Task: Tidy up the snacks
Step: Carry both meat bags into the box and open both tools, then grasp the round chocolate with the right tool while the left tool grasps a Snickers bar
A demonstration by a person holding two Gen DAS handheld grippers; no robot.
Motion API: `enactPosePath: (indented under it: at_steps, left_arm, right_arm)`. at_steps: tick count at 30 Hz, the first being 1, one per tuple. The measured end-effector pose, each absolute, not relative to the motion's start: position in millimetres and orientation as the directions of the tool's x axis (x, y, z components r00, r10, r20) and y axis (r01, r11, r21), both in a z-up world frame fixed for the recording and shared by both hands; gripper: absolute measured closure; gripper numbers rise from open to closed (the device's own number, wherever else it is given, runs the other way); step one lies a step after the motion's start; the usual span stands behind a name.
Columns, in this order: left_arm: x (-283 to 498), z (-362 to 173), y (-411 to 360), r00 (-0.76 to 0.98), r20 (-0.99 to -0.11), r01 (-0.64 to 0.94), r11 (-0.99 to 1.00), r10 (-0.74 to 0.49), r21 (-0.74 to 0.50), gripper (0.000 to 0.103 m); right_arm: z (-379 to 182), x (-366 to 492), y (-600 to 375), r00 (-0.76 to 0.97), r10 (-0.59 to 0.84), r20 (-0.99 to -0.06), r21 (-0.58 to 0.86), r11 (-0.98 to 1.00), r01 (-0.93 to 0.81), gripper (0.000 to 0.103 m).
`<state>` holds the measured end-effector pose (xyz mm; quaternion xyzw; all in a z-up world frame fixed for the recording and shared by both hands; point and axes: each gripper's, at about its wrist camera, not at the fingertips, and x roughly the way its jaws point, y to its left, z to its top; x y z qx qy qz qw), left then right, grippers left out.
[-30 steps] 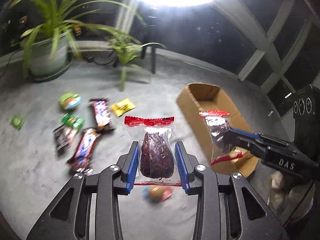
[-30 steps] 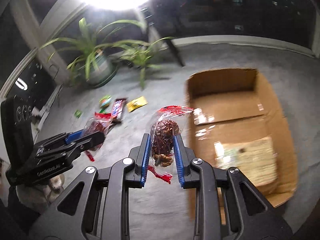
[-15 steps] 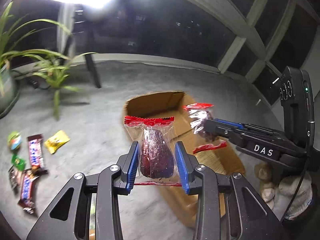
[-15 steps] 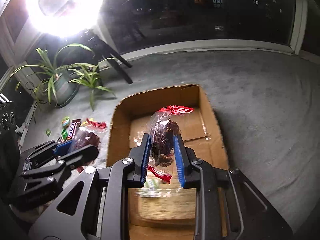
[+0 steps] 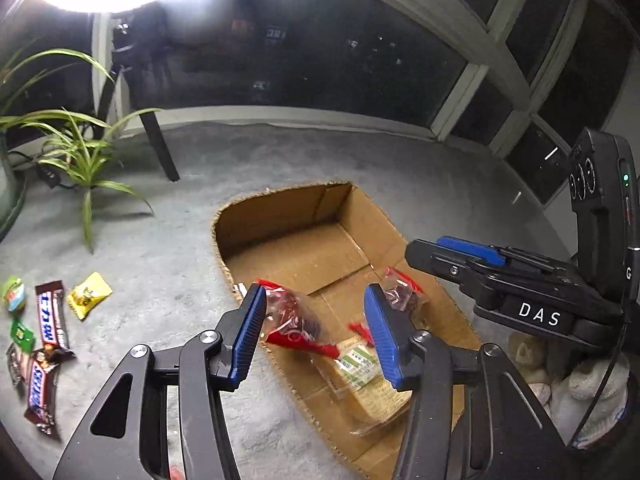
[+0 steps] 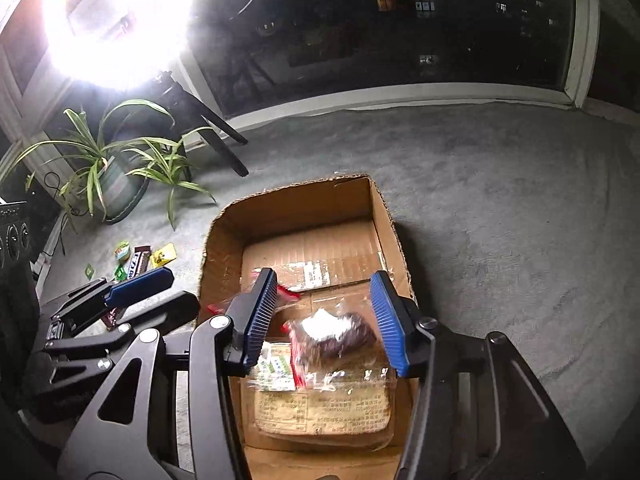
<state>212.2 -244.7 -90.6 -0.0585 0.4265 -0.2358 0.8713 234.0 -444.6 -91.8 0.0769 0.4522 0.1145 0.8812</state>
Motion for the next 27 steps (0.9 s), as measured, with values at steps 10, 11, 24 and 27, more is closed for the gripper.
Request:
enactPosePath:
  at_steps: [10, 11, 24, 27]
  left_arm:
    - [196.2, -72.6, -198.9, 0.570, -0.687, 0.322, 0.892, -0.451, -0.319, 0.053]
    - [192.3, -70.3, -188.6, 0.578, -0.683, 0.312, 0.894, -0.447, -0.321, 0.053]
    - [147.4, -78.5, -79.9, 0.605, -0.711, 0.174, 0.931, -0.358, -0.321, 0.053]
    - [134.7, -87.5, -59.7, 0.603, -0.726, 0.131, 0.939, -0.330, -0.319, 0.053]
  right_arm:
    - [-70.5, 207.3, -430.5, 0.595, 0.301, -0.745, 0.268, 0.952, -0.146, 0.043]
    - [-68.3, 203.1, -427.7, 0.597, 0.306, -0.741, 0.270, 0.951, -0.152, 0.042]
    - [-57.6, 144.9, -357.4, 0.548, 0.458, -0.700, 0.328, 0.888, -0.323, 0.040]
    - [-65.1, 134.9, -334.7, 0.519, 0.476, -0.710, 0.321, 0.874, -0.363, 0.040]
